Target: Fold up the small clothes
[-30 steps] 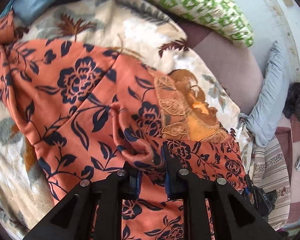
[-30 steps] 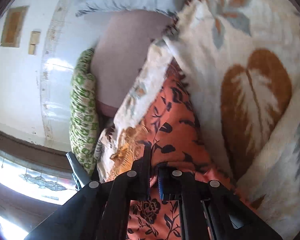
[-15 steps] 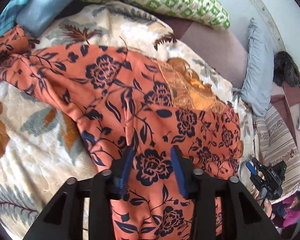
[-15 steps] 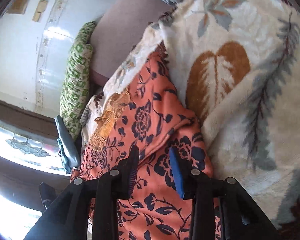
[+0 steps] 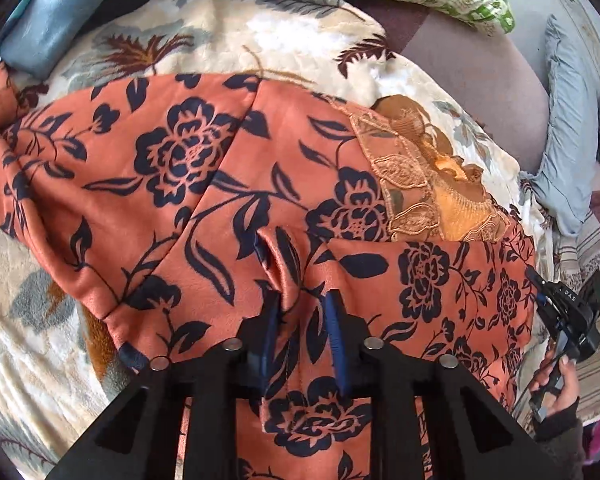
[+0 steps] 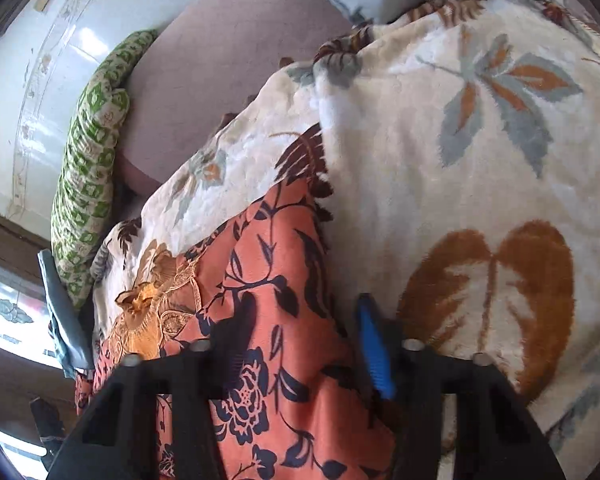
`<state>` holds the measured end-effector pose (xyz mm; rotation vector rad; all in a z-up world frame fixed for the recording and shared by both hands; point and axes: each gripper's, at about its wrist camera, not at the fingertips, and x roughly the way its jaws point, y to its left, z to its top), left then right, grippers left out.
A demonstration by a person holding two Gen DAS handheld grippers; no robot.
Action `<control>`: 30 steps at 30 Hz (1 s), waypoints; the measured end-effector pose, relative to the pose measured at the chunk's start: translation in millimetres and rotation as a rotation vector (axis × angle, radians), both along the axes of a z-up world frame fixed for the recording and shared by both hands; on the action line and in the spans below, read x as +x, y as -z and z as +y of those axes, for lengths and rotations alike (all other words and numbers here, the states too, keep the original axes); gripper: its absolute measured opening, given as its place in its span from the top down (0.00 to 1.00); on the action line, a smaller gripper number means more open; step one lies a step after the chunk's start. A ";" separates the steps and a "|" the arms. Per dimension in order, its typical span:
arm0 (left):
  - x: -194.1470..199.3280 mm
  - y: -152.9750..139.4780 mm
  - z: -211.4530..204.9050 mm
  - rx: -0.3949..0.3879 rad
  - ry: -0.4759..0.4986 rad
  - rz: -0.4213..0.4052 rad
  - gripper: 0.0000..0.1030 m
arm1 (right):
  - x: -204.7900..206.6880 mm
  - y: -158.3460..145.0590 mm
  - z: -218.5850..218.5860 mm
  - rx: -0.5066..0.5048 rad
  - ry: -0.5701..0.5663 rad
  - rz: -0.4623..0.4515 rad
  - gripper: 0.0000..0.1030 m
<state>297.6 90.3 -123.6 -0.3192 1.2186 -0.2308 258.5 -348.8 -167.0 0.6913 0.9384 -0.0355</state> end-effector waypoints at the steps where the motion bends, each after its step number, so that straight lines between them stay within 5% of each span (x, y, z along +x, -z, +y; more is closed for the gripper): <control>1: -1.5 -6.7 -1.7 0.020 -0.004 -0.047 0.81 | -2.0 -10.4 1.1 -0.013 -0.004 -0.070 0.93; 3: -1.1 -9.4 -7.6 0.121 -0.014 -0.107 0.81 | -0.7 -13.3 0.3 -0.075 0.007 -0.091 0.93; 5: 9.0 9.5 -17.2 0.235 -0.005 -0.065 0.81 | 11.7 15.7 -3.2 -0.116 -0.009 0.102 0.87; 6: 9.5 18.4 -19.3 0.257 0.003 -0.040 0.81 | 9.0 21.8 -6.8 -0.112 -0.005 0.122 0.86; 8: 2.5 10.4 -18.3 0.239 0.006 -0.070 0.81 | -8.5 6.5 -13.7 -0.090 0.044 0.044 0.77; 12: -21.9 -19.5 -4.3 0.057 -0.002 -0.140 0.77 | -49.6 -27.0 -4.5 -0.061 -0.009 -0.121 0.75; 15: -37.8 -17.3 -20.2 0.049 0.029 -0.150 0.72 | -61.3 -13.7 13.5 -0.063 -0.078 -0.065 0.75; 18: -39.5 8.7 -36.3 0.105 0.070 -0.065 0.68 | -64.2 14.7 25.2 -0.092 -0.078 0.056 0.77; 22: -40.5 9.1 -45.5 0.172 0.095 -0.066 0.68 | -67.5 -8.8 47.4 -0.165 -0.069 0.044 0.72; 25: -48.8 -18.6 -14.7 0.039 0.050 -0.109 0.68 | -65.5 -41.8 86.4 -0.218 -0.145 -0.019 0.64; 30: -56.6 -48.5 102.7 -0.077 -0.155 -0.132 0.53 | -51.6 -77.9 198.4 -0.300 -0.354 -0.099 0.54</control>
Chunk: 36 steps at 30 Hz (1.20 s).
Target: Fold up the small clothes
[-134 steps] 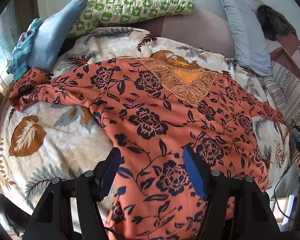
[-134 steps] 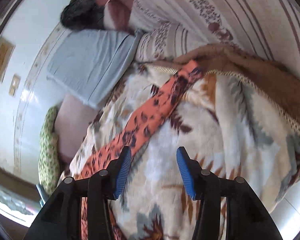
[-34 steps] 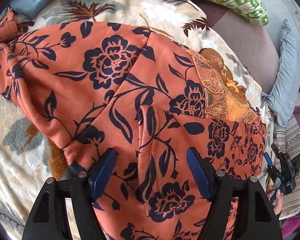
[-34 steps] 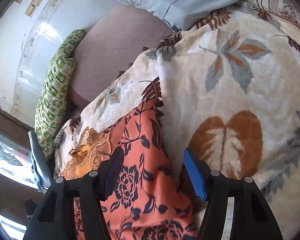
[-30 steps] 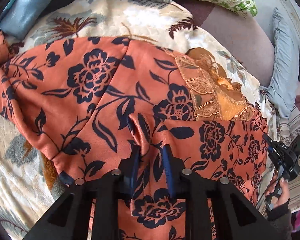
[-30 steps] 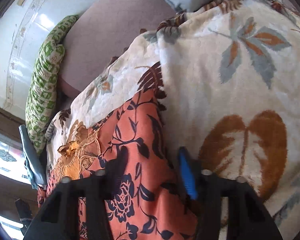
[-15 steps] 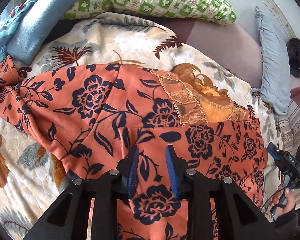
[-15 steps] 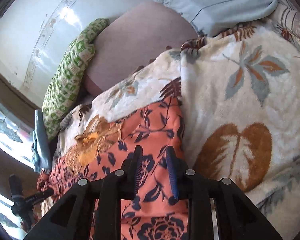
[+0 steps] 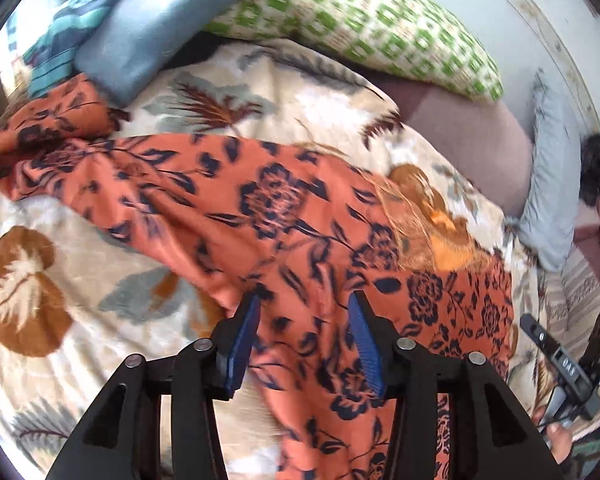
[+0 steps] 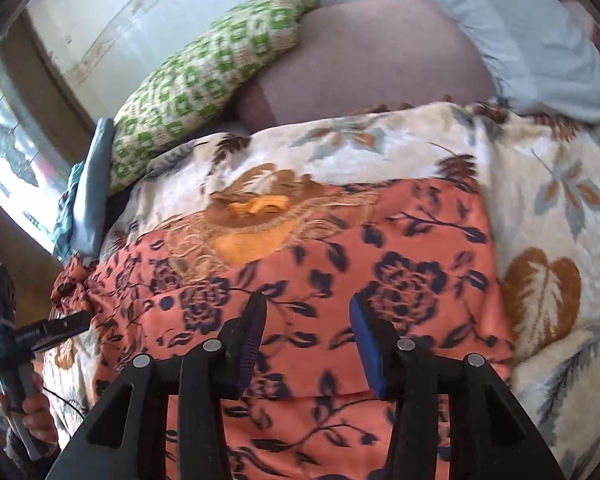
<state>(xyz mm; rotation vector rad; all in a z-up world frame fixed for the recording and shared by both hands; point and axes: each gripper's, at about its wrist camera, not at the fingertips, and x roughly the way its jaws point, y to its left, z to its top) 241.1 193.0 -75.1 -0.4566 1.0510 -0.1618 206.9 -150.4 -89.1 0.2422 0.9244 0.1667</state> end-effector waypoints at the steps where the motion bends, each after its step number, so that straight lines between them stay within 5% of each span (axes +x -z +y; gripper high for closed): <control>1: -2.1 -2.6 30.7 -0.022 -0.045 0.005 0.53 | 5.4 -2.6 26.4 -0.004 -0.048 0.000 0.53; 6: -18.3 -15.9 166.6 -0.030 -0.214 0.016 0.52 | 30.3 -1.5 162.1 -0.019 -0.279 0.027 0.53; 10: -13.8 -34.2 232.8 0.074 -0.209 0.015 0.43 | 49.2 8.1 258.3 -0.026 -0.412 0.053 0.52; 15: 13.6 -43.1 253.3 0.164 -0.089 0.010 0.40 | 75.9 24.4 347.8 -0.077 -0.514 0.073 0.51; 18: 31.0 -38.2 260.6 0.137 -0.039 -0.014 0.40 | 91.9 35.0 384.1 -0.100 -0.556 0.085 0.46; 24: 52.1 0.3 262.0 0.088 0.055 -0.017 0.40 | 111.2 69.2 422.4 -0.144 -0.604 0.162 0.46; 28: 69.1 25.3 247.9 0.157 0.069 0.015 0.40 | 104.5 78.6 440.8 -0.170 -0.657 0.132 0.48; 29: 74.0 32.6 246.1 0.171 0.054 0.035 0.45 | 100.7 78.1 443.1 -0.182 -0.669 0.118 0.51; 31: 81.6 45.7 244.4 0.166 0.029 0.081 0.77 | 91.9 73.6 445.8 -0.209 -0.700 0.083 0.90; 36: 71.0 18.7 235.6 0.104 -0.018 0.012 0.88 | 66.8 43.0 418.0 -0.114 -0.666 0.005 0.94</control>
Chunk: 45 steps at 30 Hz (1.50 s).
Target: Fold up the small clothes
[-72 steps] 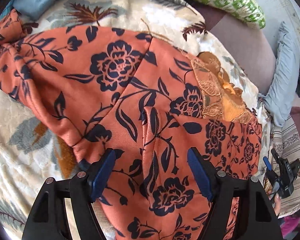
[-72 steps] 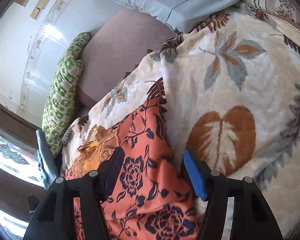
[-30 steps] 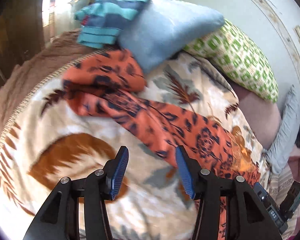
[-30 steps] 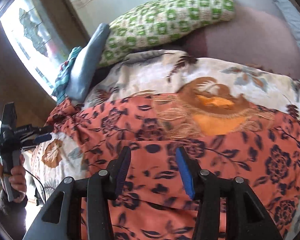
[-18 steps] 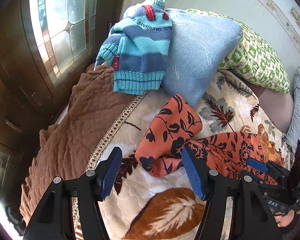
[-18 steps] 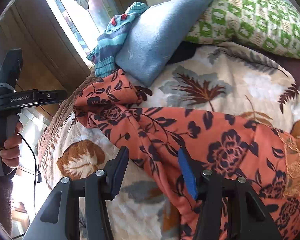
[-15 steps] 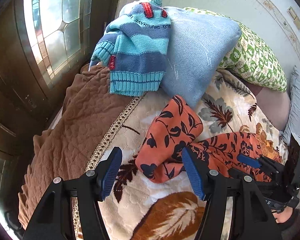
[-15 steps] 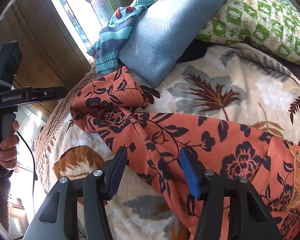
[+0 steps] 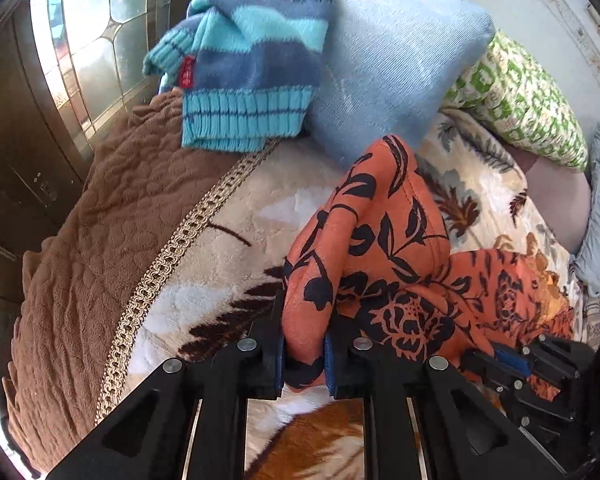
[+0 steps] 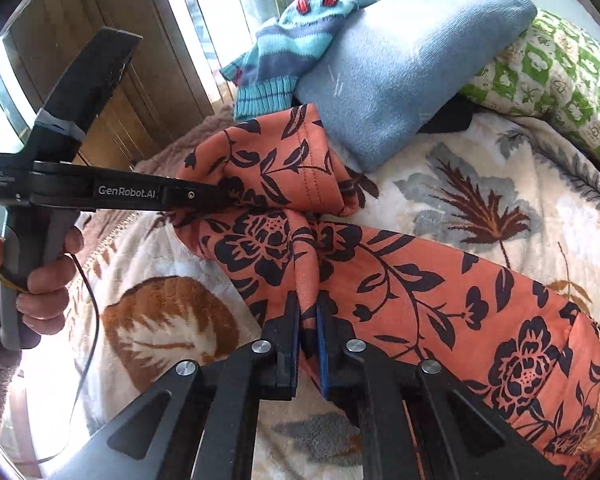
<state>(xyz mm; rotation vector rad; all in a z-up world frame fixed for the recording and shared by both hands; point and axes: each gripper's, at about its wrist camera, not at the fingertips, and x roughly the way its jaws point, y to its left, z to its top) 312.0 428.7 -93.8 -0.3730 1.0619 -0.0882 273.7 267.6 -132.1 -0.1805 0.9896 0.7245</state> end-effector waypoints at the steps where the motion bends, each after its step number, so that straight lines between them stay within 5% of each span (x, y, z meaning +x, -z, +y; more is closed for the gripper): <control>1: -6.4 -15.6 -4.5 -0.019 0.007 -0.038 0.88 | -7.3 -9.0 -13.4 0.052 0.020 -0.002 0.94; 6: -30.5 -92.8 -78.3 -0.040 0.139 -0.200 0.87 | -55.2 -46.9 -109.1 0.247 0.190 -0.017 0.94; 10: -43.4 -118.0 -183.3 -0.060 0.318 -0.258 0.87 | -99.7 -45.1 -210.7 0.301 0.377 -0.001 0.94; 15: -42.7 -77.6 -343.0 -0.008 0.513 -0.190 0.84 | -148.0 -8.1 -304.1 0.301 0.554 0.106 0.93; 18: -36.7 -27.9 -423.1 0.061 0.577 -0.033 0.84 | -166.3 21.8 -337.8 0.298 0.597 0.211 0.89; 21: -39.1 8.2 -460.1 0.173 0.605 0.093 0.84 | -178.1 28.1 -378.2 0.344 0.658 0.237 0.87; 23: -42.8 2.8 -454.4 0.141 0.610 0.106 0.84 | -181.9 21.9 -411.9 0.400 0.714 0.213 0.76; 25: -46.3 -17.7 -433.1 0.027 0.608 0.114 0.76 | -180.6 13.6 -447.9 0.461 0.796 0.163 0.56; 29: -63.0 -64.5 -352.2 -0.165 0.479 0.024 0.32 | -151.9 4.4 -493.9 0.554 0.875 0.110 0.46; 32: -88.7 -64.7 -296.6 -0.235 0.376 0.001 0.29 | -115.2 5.7 -493.1 0.502 0.852 0.079 0.38; 37: -118.5 -3.3 -267.6 -0.413 0.280 0.145 0.29 | -55.4 41.3 -481.9 0.475 0.838 0.189 0.33; 39: -110.7 25.9 -274.7 -0.447 0.241 0.217 0.31 | -49.0 51.5 -467.2 0.510 0.791 0.229 0.39; 40: -105.4 35.8 -276.3 -0.452 0.218 0.249 0.32 | -46.7 48.5 -460.9 0.491 0.756 0.228 0.70; 41: -98.9 43.3 -277.4 -0.456 0.201 0.267 0.39 | -46.3 40.7 -456.7 0.477 0.719 0.221 0.87; 45: -90.6 31.4 -271.0 -0.451 0.173 0.200 0.45 | -83.2 -17.5 -496.8 0.594 0.741 0.054 0.89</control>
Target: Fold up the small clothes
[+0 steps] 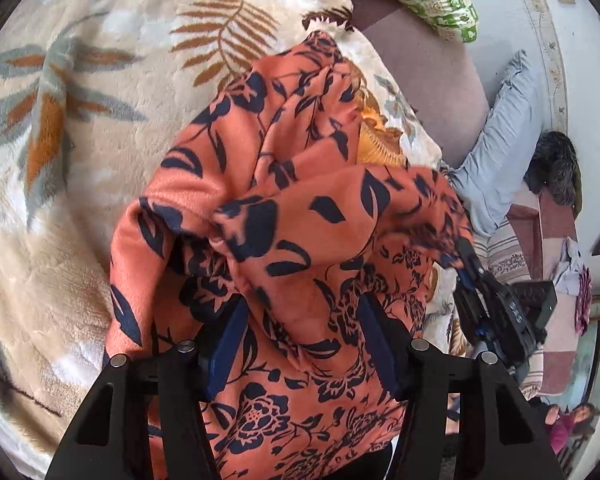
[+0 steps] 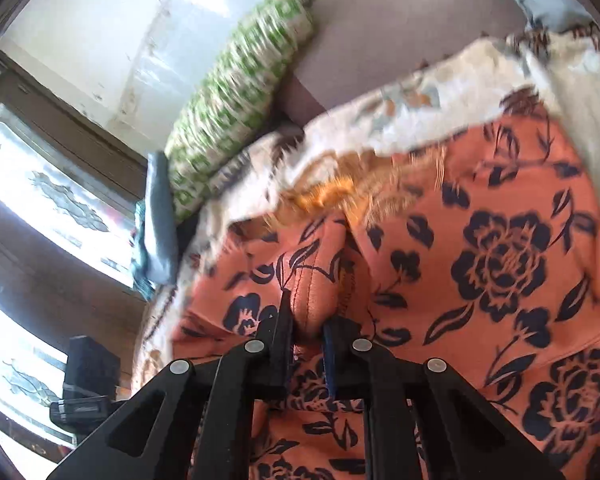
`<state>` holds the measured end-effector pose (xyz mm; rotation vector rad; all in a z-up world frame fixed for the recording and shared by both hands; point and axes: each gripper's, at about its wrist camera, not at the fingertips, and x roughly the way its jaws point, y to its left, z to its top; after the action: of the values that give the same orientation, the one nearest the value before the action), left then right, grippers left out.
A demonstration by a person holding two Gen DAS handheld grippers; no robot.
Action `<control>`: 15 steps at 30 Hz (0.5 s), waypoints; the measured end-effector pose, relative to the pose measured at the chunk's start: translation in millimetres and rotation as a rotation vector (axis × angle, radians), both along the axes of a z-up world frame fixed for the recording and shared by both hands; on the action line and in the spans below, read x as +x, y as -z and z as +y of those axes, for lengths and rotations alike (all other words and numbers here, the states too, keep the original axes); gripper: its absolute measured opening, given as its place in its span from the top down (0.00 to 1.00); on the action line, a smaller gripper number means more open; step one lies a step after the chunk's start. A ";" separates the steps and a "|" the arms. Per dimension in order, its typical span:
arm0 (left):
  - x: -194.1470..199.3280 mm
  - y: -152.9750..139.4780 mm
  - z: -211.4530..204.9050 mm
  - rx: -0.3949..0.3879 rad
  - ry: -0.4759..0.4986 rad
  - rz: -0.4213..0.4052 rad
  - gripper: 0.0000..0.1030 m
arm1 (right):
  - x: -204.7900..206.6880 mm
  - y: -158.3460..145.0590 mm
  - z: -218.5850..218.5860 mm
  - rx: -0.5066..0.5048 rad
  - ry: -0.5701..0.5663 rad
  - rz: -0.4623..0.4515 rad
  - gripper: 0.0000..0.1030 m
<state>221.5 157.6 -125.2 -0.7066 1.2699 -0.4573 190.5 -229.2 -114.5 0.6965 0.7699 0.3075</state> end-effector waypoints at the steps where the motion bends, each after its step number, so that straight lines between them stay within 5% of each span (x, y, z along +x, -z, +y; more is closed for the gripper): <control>1: -0.4 -5.1 3.2 0.001 -0.014 -0.022 0.45 | -9.3 -5.3 -18.8 0.004 0.049 0.006 0.89; 5: -3.7 -8.1 16.2 -0.030 -0.071 -0.026 0.44 | -32.8 19.2 -80.3 -0.090 0.214 0.161 0.89; 7: -4.0 -1.0 9.7 -0.036 -0.077 0.001 0.44 | -45.8 39.7 -100.1 -0.051 0.253 0.220 0.89; 15: 8.2 23.6 -40.3 0.028 -0.068 0.073 0.43 | -67.8 43.1 -117.2 0.008 0.280 0.197 0.87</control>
<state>229.7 117.4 -148.8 -0.7463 1.3143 -0.3597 122.7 -346.5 -157.7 0.8400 0.8456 -0.0132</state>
